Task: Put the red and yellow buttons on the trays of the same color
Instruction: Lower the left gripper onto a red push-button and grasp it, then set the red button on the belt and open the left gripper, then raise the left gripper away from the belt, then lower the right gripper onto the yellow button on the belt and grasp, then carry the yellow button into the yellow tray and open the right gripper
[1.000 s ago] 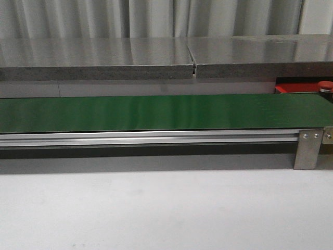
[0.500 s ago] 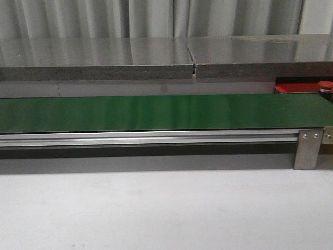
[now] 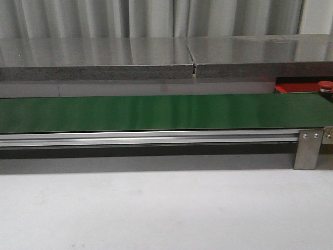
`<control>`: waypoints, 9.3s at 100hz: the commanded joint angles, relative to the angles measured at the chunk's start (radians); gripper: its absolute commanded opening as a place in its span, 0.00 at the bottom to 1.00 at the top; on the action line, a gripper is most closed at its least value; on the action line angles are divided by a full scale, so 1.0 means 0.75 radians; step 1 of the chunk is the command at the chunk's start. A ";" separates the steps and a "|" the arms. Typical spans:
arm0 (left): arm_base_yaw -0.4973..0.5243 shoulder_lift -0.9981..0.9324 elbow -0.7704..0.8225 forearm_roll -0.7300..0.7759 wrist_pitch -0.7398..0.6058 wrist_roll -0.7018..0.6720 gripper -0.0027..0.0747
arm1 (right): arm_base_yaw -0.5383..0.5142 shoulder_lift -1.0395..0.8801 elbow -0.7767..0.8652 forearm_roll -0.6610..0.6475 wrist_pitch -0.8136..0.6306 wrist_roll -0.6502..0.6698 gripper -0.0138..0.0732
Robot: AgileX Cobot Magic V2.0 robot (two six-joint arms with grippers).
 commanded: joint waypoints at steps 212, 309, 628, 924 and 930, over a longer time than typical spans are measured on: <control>-0.135 -0.533 0.358 -0.111 -0.300 0.110 0.32 | 0.000 0.005 -0.034 -0.007 -0.093 -0.010 0.02; -0.260 -0.608 0.655 -0.140 -0.554 0.180 0.69 | 0.000 0.005 -0.034 -0.007 -0.093 -0.010 0.02; -0.794 -2.097 1.709 -0.348 -0.719 0.558 0.01 | 0.587 1.769 -1.653 -0.001 0.677 -0.183 0.81; -0.794 -2.097 1.709 -0.348 -0.719 0.558 0.01 | -0.652 1.348 -0.847 0.015 0.172 -0.018 0.31; -0.794 -2.097 1.709 -0.348 -0.719 0.558 0.01 | -0.664 1.383 -0.847 0.015 0.157 -0.018 0.31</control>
